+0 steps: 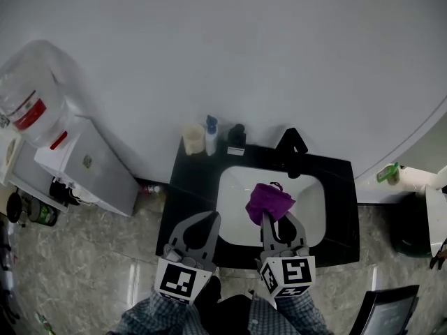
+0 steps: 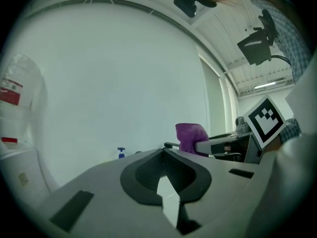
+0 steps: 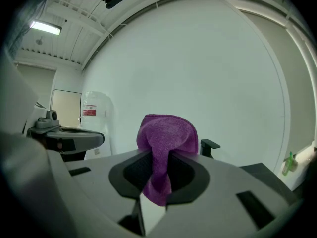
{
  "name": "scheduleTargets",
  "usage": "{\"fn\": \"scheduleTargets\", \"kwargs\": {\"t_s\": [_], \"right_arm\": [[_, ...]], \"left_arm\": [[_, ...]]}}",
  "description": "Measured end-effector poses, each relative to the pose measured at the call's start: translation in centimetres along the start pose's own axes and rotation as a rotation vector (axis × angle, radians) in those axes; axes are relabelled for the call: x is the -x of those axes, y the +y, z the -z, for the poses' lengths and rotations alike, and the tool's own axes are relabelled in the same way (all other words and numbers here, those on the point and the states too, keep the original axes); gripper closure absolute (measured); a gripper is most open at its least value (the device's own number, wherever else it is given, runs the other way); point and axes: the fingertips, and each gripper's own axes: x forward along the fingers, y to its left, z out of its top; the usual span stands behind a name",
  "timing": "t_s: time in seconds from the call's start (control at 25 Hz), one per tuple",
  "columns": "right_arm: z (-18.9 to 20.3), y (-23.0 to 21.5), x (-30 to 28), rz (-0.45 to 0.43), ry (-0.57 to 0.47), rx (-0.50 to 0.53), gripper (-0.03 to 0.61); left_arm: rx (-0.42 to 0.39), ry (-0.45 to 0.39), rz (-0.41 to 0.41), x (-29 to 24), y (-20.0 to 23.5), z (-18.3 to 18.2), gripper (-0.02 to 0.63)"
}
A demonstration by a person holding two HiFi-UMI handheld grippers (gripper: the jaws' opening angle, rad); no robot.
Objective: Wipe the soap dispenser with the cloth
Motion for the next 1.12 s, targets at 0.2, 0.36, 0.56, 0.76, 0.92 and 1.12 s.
{"fn": "scheduleTargets", "kwargs": {"t_s": [0.2,0.36,0.56,0.76,0.92,1.12], "right_arm": [[0.4,-0.1,-3.5,-0.012,0.028,0.008,0.503],[0.8,-0.5,-5.8,-0.024,0.049,0.014,0.503],[1.1,-1.9,-9.3,-0.046,0.062,0.024,0.503],[0.1,-3.4,-13.7,-0.079,0.058,0.083,0.503],[-1.4,-4.5,-17.9,-0.091,0.038,0.145,0.503],[-3.3,-5.1,-22.8,-0.097,0.02,0.228,0.503]], "left_arm": [[0.02,0.015,0.001,-2.1,2.2,0.7,0.612],[0.038,0.024,-0.023,-3.5,3.6,1.2,0.612],[0.043,0.046,-0.047,-5.4,4.8,1.8,0.612],[0.053,0.044,-0.096,-7.1,5.9,1.8,0.612],[0.069,0.044,-0.133,-8.3,6.9,1.5,0.612],[0.077,0.06,-0.164,-9.5,7.8,2.1,0.612]]}}
